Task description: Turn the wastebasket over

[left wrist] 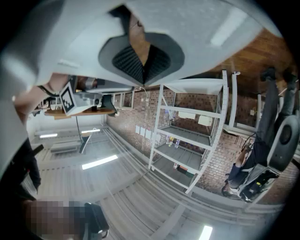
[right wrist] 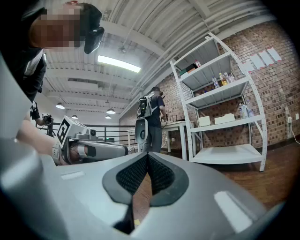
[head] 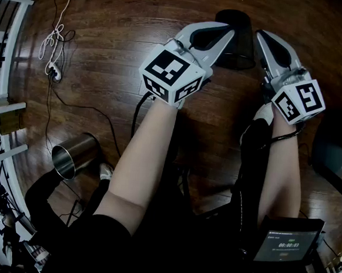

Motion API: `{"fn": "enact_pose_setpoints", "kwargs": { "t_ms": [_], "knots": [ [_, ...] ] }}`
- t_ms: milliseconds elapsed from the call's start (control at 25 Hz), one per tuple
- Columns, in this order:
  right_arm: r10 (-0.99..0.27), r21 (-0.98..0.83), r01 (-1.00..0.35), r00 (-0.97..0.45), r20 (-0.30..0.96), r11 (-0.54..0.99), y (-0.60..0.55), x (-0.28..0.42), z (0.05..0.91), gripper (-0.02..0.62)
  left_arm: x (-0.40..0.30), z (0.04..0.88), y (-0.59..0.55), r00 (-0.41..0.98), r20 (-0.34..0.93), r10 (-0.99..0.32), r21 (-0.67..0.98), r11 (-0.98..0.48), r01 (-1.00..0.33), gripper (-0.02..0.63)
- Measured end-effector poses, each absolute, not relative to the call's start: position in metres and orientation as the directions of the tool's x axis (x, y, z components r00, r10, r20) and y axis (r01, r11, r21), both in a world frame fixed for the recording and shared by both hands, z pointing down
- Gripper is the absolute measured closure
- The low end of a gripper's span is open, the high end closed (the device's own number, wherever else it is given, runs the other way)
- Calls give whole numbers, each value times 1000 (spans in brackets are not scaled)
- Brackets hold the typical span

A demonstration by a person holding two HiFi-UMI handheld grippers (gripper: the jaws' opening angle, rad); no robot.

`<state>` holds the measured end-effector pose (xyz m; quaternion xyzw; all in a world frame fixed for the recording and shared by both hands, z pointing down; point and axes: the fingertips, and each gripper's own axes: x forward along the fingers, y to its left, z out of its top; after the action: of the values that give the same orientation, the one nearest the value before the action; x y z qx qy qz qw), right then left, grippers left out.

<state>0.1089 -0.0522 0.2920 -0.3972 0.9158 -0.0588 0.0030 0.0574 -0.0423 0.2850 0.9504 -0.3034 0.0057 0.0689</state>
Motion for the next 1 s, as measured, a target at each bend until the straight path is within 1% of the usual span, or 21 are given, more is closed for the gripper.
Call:
{"fn": "enact_pose_setpoints", "kwargs": {
  "t_ms": [280,560,720,1000],
  "knots": [
    [-727,-87,-729,-684,52,679,-74,105,287,586,57,283,-64,825,67,-561,105,-818,-565,603],
    [-702,-72,-708,-706,98,702,-114,105,302,586,76,281,-108,839,72,-540,114,-831,-544,603],
    [-690,-55,-697,-717,102,715,-136,99,301,586,79,284,-128,845,85,-528,124,-836,-535,603],
    [-669,-47,-676,-735,114,735,-180,108,310,586,89,283,-175,839,86,-537,121,-831,-543,604]
  ]
}}
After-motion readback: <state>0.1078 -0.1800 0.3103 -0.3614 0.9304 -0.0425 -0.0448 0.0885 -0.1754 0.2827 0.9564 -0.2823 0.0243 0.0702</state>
